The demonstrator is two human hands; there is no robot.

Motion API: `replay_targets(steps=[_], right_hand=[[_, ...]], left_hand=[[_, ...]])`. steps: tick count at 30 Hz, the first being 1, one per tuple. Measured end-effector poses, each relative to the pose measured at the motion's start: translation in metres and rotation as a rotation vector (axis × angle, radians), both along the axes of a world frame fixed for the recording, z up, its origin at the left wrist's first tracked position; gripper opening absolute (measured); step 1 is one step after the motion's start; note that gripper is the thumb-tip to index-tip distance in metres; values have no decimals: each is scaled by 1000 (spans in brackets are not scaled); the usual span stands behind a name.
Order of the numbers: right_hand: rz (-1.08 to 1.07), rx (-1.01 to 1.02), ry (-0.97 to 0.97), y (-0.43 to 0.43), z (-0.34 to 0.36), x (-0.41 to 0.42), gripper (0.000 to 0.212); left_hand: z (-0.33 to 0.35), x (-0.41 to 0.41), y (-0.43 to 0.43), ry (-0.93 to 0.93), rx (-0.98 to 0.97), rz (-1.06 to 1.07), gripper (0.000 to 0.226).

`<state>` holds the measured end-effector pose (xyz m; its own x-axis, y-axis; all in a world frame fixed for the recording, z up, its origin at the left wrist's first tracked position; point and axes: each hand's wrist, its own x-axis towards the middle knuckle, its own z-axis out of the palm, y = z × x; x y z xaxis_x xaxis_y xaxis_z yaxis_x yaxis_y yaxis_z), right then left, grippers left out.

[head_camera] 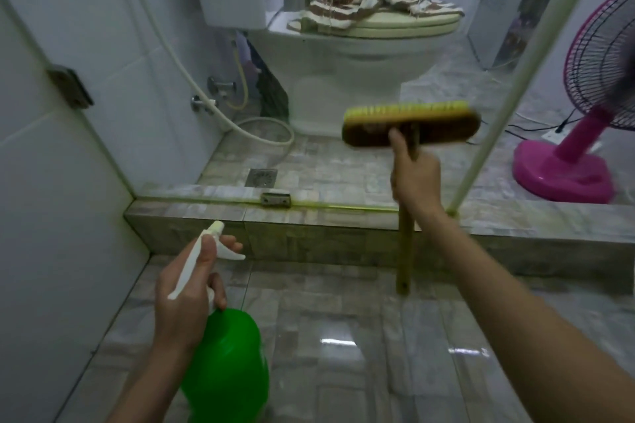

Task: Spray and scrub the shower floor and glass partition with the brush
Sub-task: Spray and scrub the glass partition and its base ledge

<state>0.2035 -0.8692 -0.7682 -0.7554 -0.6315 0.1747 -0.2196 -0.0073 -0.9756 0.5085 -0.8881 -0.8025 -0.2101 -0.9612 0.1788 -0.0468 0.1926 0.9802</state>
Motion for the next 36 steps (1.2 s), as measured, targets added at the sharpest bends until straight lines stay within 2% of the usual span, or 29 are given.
replay_targets(steps=[3,5,8,11,13,14,17,20,23,25,30,36], right_hand=[[11,-244,-51,-11,47,0,44],[-24,-167,-84,-6,13,-8,45],[-106,95,-157,23,-75,-16,48],[-107,154,-144,36,-83,-24,47],[-89,-6,-168,29,-38,-28,44],[-71,-117,-209,23,-10,-31,44],[-11,-334,-326,15,48,-33,47],[-51,-187,-289,20,7,-32,47],[-111,162,-244,35,-79,-22,50],[-146,356,-248,46,-110,-16,51],[-170,381,-284,24,-120,9,51],[72,348,-392,-55,-118,100,47]], left_hand=[[-4,-6,-2,-14,7,-2,40],[-7,-10,-4,-6,-8,-4,38],[-10,-12,-8,6,-6,-13,33],[-14,-9,-8,38,7,-39,49],[-15,-7,-6,47,23,-54,60],[-15,-7,-4,46,29,-60,58],[-12,-9,-1,49,40,-51,30],[-9,-10,2,49,37,-60,33],[-9,-7,3,69,45,-73,29],[-7,-4,4,81,50,-93,35],[-9,7,1,104,71,-91,45],[-21,7,-16,77,66,-46,62]])
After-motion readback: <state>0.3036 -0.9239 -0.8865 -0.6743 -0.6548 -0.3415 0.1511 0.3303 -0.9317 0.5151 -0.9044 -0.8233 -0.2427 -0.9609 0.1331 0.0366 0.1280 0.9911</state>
